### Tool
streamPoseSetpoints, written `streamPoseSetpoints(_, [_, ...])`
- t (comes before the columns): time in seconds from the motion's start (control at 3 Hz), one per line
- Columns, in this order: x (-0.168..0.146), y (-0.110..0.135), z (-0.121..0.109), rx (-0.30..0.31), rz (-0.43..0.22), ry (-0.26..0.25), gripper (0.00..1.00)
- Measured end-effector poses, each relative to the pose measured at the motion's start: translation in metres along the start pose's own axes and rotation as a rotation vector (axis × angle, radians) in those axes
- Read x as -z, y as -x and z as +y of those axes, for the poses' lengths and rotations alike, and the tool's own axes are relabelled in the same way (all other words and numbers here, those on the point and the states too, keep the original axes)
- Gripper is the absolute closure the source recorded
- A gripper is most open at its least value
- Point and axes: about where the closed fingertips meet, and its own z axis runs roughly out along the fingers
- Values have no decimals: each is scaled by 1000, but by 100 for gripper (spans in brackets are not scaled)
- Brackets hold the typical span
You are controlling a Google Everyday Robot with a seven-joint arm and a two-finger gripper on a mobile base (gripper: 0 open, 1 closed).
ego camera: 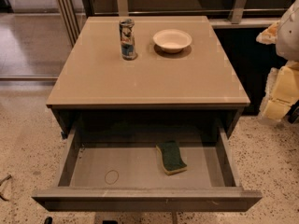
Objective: Pick sponge from top drawer and place on counter
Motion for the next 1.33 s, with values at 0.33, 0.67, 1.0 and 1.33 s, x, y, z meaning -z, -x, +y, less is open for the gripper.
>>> streamPoseSetpoints(0.33, [0,0,0,0,0,0,0])
streamPoseSetpoints(0.67, [0,0,0,0,0,0,16])
streamPoseSetpoints(1.0, [-16,1,1,-19,-32,-6,39])
streamPoseSetpoints(1.33, [-71,10,8,-49,-121,16,70])
